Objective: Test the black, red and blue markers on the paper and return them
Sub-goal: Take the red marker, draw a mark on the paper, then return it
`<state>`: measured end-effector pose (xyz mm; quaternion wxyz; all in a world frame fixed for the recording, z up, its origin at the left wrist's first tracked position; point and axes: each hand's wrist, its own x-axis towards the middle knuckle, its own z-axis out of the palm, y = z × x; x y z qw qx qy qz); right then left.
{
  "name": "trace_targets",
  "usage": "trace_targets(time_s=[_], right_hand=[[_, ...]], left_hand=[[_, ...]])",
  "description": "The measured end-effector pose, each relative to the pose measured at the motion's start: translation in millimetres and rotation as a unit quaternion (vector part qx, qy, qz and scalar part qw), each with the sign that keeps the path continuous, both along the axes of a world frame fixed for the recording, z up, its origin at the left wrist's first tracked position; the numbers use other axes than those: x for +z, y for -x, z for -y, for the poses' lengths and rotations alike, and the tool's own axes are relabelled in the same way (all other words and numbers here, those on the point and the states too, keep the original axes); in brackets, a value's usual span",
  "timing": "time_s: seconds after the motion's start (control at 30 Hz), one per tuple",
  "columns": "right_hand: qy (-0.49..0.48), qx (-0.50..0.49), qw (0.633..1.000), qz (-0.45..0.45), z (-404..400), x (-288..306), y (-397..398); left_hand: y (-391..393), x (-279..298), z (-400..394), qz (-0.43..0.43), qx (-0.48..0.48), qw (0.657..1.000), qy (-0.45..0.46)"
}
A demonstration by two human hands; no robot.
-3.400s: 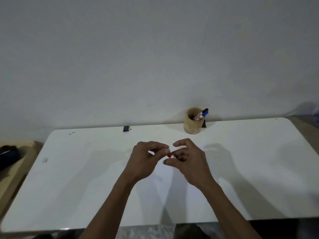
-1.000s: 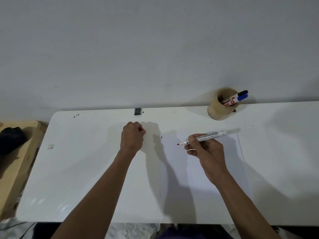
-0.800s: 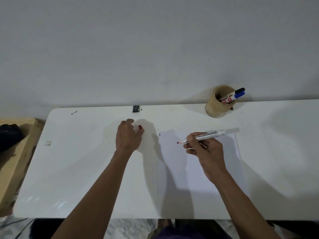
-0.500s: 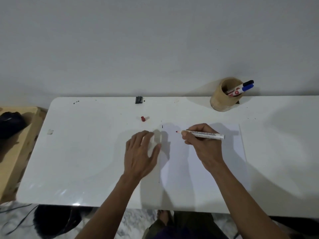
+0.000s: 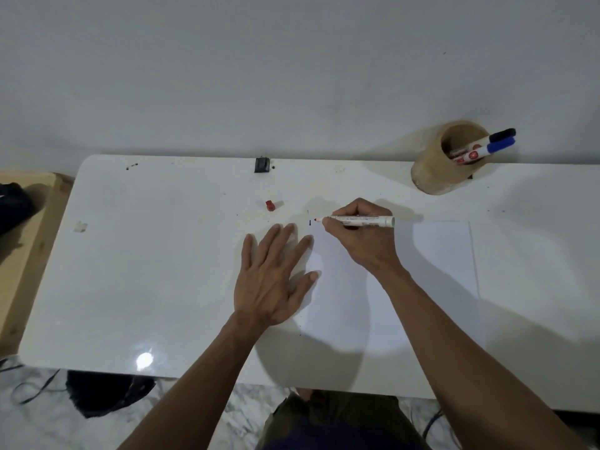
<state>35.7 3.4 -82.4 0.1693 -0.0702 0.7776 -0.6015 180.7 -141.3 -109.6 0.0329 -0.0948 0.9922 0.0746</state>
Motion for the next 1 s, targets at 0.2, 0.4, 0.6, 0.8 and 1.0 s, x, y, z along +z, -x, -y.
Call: trace_targets(time_s=[0.2, 0.4, 0.6, 0.8, 1.0], right_hand=[[-0.017, 0.005, 1.0, 0.0, 1.5, -10.9, 1.0], [-0.019, 0.004, 1.0, 0.001, 2.8, -10.5, 0.0], [-0.019, 0.009, 1.0, -0.01, 3.8, -11.2, 0.5], [-0.031, 0.01, 0.999, -0.01, 6.3, -11.9, 0.0], [-0.033, 0.013, 0.999, -0.008, 5.0, -11.3, 0.9]], left_hand=[[-0.7, -4.6, 1.3, -0.028, 0.004, 1.0, -0.004], [-0.7, -5.5, 0.8, -0.045, 0.005, 0.999, -0.004], [0.6, -6.6, 0.3, -0.057, 0.007, 0.998, -0.006], [0.0, -6.4, 0.6, -0.075, 0.007, 0.997, -0.002], [-0.6, -6.9, 0.4, -0.081, 0.007, 0.997, 0.002]])
